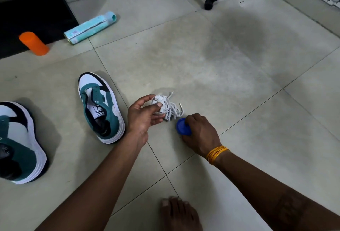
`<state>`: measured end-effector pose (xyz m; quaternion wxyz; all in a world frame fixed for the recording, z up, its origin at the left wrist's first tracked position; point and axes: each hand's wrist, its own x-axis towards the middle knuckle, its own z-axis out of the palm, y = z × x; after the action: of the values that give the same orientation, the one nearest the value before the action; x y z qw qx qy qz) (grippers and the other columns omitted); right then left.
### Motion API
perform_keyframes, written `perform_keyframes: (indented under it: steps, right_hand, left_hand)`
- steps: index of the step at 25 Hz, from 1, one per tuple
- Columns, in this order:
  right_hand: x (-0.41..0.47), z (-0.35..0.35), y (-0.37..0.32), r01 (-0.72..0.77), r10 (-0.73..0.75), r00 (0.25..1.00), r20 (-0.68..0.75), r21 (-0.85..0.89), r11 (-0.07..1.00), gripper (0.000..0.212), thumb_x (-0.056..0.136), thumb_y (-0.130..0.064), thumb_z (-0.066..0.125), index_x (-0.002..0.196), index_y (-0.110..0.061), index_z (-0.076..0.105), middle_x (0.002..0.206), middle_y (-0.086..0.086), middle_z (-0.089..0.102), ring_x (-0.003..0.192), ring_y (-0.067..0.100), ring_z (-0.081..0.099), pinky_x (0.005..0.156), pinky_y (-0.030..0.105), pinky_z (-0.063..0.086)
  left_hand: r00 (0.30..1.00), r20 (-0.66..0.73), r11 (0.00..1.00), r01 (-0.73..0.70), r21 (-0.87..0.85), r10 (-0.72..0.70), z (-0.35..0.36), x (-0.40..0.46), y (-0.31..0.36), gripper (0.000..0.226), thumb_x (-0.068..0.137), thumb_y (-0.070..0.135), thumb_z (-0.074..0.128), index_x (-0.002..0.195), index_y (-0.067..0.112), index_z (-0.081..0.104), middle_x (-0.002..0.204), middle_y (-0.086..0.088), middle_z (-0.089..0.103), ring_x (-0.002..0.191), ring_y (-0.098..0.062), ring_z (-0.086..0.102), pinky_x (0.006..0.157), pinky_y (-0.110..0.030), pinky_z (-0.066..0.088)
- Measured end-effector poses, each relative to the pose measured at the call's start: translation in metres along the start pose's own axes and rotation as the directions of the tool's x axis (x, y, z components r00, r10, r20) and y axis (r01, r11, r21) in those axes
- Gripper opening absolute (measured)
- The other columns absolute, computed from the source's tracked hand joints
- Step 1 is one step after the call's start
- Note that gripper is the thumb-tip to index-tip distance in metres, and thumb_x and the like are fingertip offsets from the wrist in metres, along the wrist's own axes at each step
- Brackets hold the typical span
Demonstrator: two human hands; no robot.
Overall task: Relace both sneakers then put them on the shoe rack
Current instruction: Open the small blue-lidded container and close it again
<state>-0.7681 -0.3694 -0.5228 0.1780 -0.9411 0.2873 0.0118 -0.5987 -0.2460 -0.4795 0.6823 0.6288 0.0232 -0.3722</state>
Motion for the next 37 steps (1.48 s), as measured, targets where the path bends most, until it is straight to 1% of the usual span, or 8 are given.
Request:
perform_keyframes:
  steps: [3,6,11,15,20,26,33,37]
  right_hand:
    - [0.002,-0.009,-0.005,-0.1,0.127,0.988,-0.09,0.259,0.961,0.051,0.074,-0.04,0.079,0.116,-0.024,0.055,0.106,0.0,0.053,0.091,0.024,0.057,0.07,0.032,0.047]
    - [0.012,-0.027,-0.016,-0.073,0.192,0.966,-0.172,0.533,0.843,0.067,0.081,-0.04,0.079,0.141,-0.043,0.05,0.114,-0.003,0.052,0.095,0.013,0.06,0.08,0.023,0.052]
    - [0.03,-0.052,-0.046,0.066,0.144,0.958,-0.248,0.68,0.73,0.061,0.099,-0.047,0.063,0.154,-0.05,0.037,0.111,0.002,0.049,0.097,0.01,0.062,0.082,0.014,0.053]
    - [0.039,-0.045,-0.063,0.067,0.297,0.917,-0.267,0.837,0.544,0.036,0.094,-0.046,0.072,0.119,-0.034,0.049,0.107,0.005,0.065,0.092,0.02,0.072,0.081,0.045,0.061]
    - [0.04,-0.035,-0.082,0.047,0.325,0.925,-0.198,0.907,0.418,0.034,0.087,-0.035,0.081,0.09,-0.014,0.053,0.086,0.003,0.069,0.077,0.018,0.069,0.068,0.038,0.053]
    - [0.045,-0.026,-0.085,0.118,0.075,0.981,-0.177,0.864,0.489,0.031,0.079,-0.024,0.091,0.089,-0.014,0.063,0.121,-0.006,0.072,0.11,0.014,0.071,0.085,0.032,0.06]
    - [0.051,-0.034,-0.092,0.107,0.085,0.98,-0.179,0.838,0.536,0.06,0.072,-0.025,0.095,0.123,-0.023,0.064,0.116,-0.019,0.071,0.104,0.001,0.07,0.081,0.017,0.057]
    - [0.056,-0.033,-0.093,0.138,0.036,0.979,-0.199,0.789,0.598,0.066,0.072,-0.029,0.094,0.133,-0.025,0.067,0.122,-0.018,0.07,0.108,0.001,0.068,0.087,0.019,0.058]
  left_hand:
    - [1.0,-0.007,1.0,0.007,0.001,-0.007,-0.003,-0.001,-0.001,0.034,0.088,0.003,0.077,0.116,0.022,0.071,0.095,-0.023,0.078,0.086,-0.041,0.077,0.063,-0.033,0.063]
    - [1.0,-0.015,1.0,0.009,0.005,-0.009,-0.004,-0.001,0.0,0.033,0.089,0.003,0.076,0.114,0.023,0.072,0.094,-0.022,0.079,0.082,-0.039,0.077,0.062,-0.033,0.062]
    - [0.999,0.034,1.0,0.007,0.024,-0.008,0.0,-0.007,0.007,0.031,0.089,0.006,0.077,0.117,0.02,0.073,0.097,-0.019,0.079,0.081,-0.037,0.077,0.06,-0.033,0.061]
    - [0.998,0.061,1.0,0.007,0.017,-0.008,-0.004,-0.011,0.012,0.031,0.089,0.006,0.077,0.115,0.022,0.073,0.098,-0.018,0.08,0.093,-0.046,0.075,0.064,-0.035,0.062]
    - [0.998,0.047,1.0,-0.028,-0.01,0.028,-0.01,-0.014,0.017,0.031,0.089,0.008,0.079,0.117,0.021,0.073,0.099,-0.019,0.079,0.091,-0.043,0.076,0.065,-0.037,0.063]
    - [0.992,-0.05,0.992,-0.113,0.047,0.115,-0.021,-0.01,0.025,0.031,0.089,0.008,0.079,0.116,0.022,0.075,0.097,-0.012,0.08,0.079,-0.028,0.077,0.064,-0.036,0.063]
    - [0.986,0.002,0.984,-0.167,0.067,0.167,-0.028,-0.01,0.029,0.025,0.098,0.02,0.072,0.122,0.023,0.076,0.099,-0.001,0.081,0.091,-0.025,0.078,0.069,-0.039,0.064]
    - [0.982,0.041,0.98,-0.185,0.078,0.182,-0.034,-0.008,0.028,0.028,0.1,0.018,0.069,0.128,0.02,0.074,0.105,-0.003,0.08,0.095,-0.024,0.077,0.073,-0.038,0.064]
